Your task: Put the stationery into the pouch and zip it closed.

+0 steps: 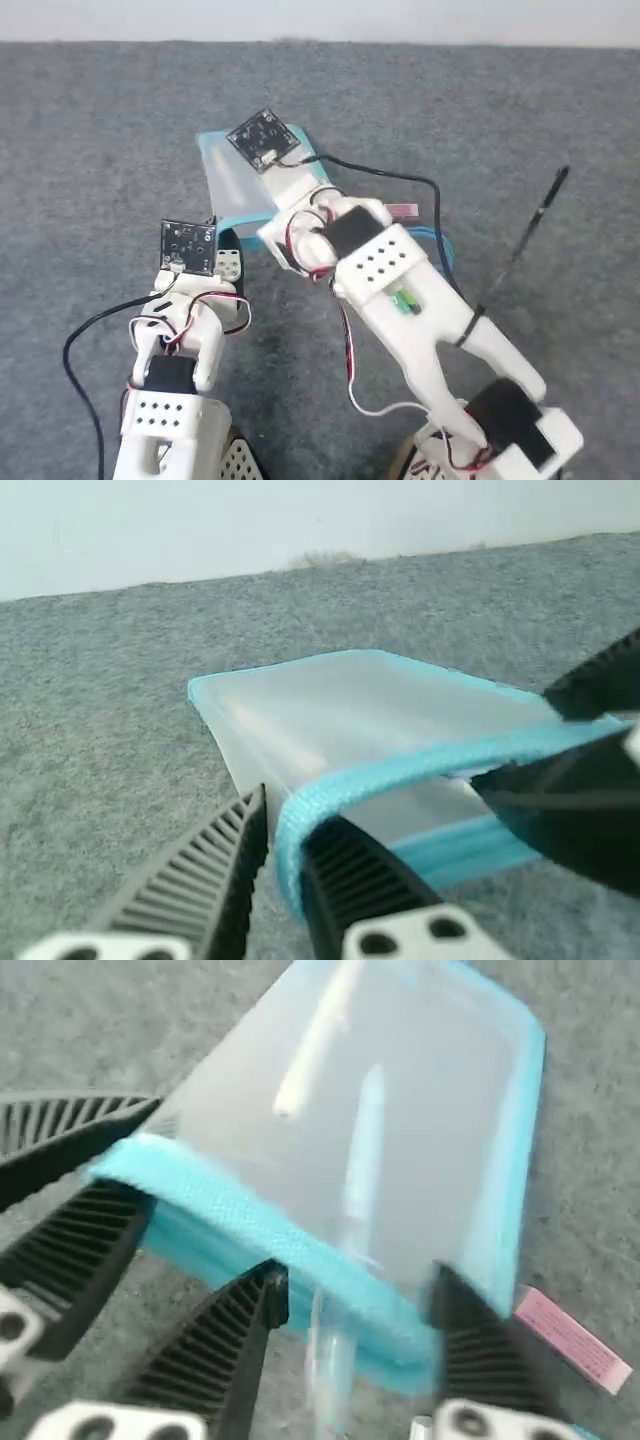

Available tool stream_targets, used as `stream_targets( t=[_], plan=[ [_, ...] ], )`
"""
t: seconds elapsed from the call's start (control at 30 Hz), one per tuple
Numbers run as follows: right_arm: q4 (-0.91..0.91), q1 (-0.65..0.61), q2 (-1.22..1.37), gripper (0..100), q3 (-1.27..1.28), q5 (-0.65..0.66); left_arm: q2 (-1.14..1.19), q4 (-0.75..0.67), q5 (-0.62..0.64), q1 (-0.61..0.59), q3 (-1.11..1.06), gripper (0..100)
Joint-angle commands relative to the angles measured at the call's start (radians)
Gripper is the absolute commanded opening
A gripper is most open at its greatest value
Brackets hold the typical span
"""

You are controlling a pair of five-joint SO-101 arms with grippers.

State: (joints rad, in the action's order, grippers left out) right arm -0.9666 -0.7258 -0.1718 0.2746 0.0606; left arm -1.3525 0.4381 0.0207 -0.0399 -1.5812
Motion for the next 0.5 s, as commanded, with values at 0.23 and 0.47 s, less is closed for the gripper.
stream_targets(
  t=[0.23,0.47],
  plan=[
    [-0.412,0.094,-0.249,35.2,-0.203,0.143,0.017,-0.04,-0.008,0.005,0.015,1],
    [-0.676,0.259,-0.456,25.5,-0.109,0.25,0.012,-0.041,-0.008,0.008,0.015,1]
  ],
)
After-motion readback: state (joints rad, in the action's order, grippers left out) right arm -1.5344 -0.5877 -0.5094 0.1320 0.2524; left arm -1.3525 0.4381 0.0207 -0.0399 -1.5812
